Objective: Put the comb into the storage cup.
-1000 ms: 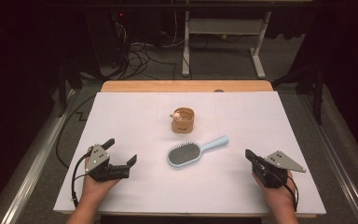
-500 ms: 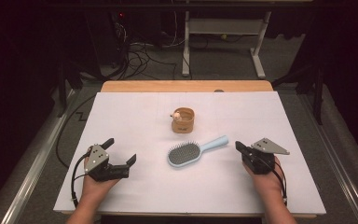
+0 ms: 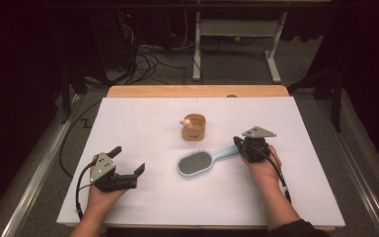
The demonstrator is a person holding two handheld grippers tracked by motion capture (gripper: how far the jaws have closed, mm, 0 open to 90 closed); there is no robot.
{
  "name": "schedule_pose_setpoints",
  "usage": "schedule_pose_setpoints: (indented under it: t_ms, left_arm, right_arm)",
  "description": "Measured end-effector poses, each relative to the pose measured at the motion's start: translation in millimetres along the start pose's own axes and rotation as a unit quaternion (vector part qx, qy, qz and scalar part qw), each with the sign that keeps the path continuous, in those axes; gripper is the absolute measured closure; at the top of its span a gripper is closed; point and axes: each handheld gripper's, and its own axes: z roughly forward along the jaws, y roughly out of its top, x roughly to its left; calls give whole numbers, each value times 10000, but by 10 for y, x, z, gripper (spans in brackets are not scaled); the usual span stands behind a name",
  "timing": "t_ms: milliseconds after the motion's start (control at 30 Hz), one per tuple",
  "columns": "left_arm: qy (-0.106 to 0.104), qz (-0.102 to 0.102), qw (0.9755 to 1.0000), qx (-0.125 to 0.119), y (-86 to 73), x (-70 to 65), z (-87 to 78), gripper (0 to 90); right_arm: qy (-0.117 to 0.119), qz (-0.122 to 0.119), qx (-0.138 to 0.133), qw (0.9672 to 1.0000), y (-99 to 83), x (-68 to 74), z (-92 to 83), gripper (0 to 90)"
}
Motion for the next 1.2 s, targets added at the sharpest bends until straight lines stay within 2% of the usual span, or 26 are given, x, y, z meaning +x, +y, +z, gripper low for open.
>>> schedule_pose_setpoints:
  t_ms: [133,400,733,1200]
  left_arm:
    - [-5,9,10000,7,1,-1,3,0]
    - [-9,13,10000,-24,2,2,-1,0]
    - [-26,4,10000,-21,1,-1,3,0]
    - [-25,-24,10000,-82,12,9,-16,0]
  right_arm:
    - [-32,-97,239,9997,81,44,139,900]
    - [-41,-90,505,9987,90,42,236,900]
    - [-41,-119,724,9973,67,36,253,900]
    - [52,-214,1007,9947,64,97,207,900]
